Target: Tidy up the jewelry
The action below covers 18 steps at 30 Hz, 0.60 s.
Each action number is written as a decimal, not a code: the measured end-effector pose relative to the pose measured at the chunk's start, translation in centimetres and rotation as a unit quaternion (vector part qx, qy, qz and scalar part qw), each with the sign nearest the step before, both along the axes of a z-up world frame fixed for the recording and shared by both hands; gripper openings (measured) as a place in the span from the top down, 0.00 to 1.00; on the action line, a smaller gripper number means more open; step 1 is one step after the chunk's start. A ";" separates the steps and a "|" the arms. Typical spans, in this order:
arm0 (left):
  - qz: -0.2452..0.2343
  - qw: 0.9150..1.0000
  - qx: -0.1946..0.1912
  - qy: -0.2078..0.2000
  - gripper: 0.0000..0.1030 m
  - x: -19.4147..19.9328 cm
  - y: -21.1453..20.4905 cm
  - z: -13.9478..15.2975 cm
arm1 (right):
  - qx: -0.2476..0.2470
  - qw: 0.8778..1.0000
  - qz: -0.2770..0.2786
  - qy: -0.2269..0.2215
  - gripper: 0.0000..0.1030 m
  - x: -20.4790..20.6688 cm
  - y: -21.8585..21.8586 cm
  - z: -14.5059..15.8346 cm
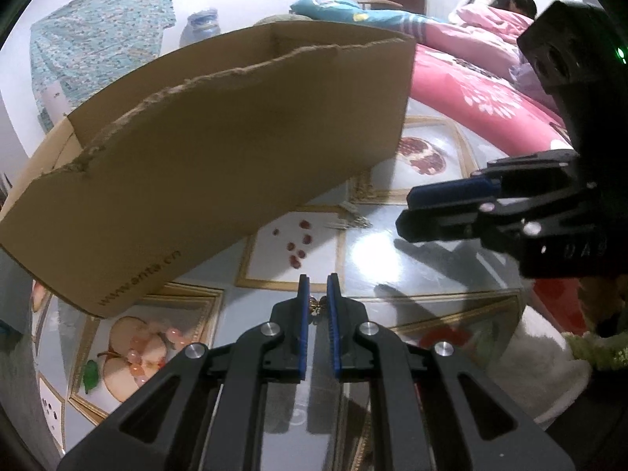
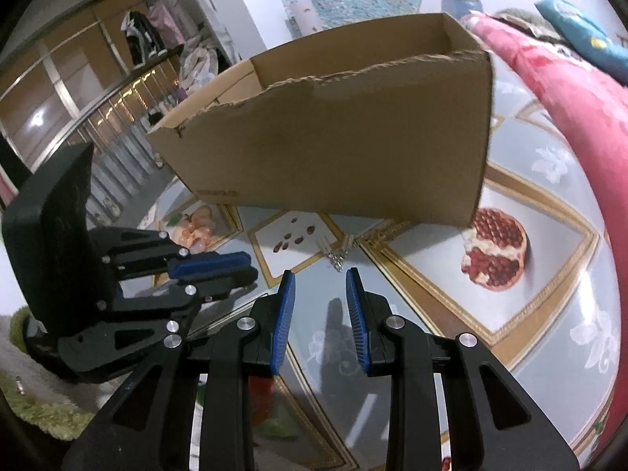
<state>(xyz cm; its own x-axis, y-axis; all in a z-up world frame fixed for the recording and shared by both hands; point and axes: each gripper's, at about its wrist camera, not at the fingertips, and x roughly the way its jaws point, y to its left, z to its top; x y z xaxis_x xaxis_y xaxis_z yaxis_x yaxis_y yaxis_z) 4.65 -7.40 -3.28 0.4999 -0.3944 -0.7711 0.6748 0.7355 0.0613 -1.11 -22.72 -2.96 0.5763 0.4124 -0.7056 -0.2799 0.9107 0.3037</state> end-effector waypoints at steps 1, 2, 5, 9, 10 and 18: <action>0.003 1.000 -0.002 -0.001 0.92 0.1 0.1 0.0 | -0.006 1.000 0.003 -0.001 0.75 0.2 0.3 -0.1; 0.004 1.000 -0.003 -0.001 0.92 0.2 0.2 0.1 | -0.013 1.000 0.004 -0.003 0.77 0.4 0.5 -0.2; 0.007 1.000 -0.005 -0.001 0.92 0.4 0.4 0.1 | -0.041 0.999 0.003 -0.006 0.79 0.9 1.1 -0.5; 0.008 1.000 -0.007 0.000 0.92 0.5 0.6 0.0 | -0.079 0.997 0.002 -0.014 0.83 1.7 2.0 -0.9; 0.008 1.000 -0.007 0.001 0.92 0.5 0.6 0.0 | -0.086 0.996 0.003 -0.016 0.84 1.8 2.1 -1.0; 0.008 1.000 -0.010 0.003 0.92 0.6 0.8 -0.1 | -0.102 0.995 0.018 -0.013 1.00 2.2 2.6 -1.3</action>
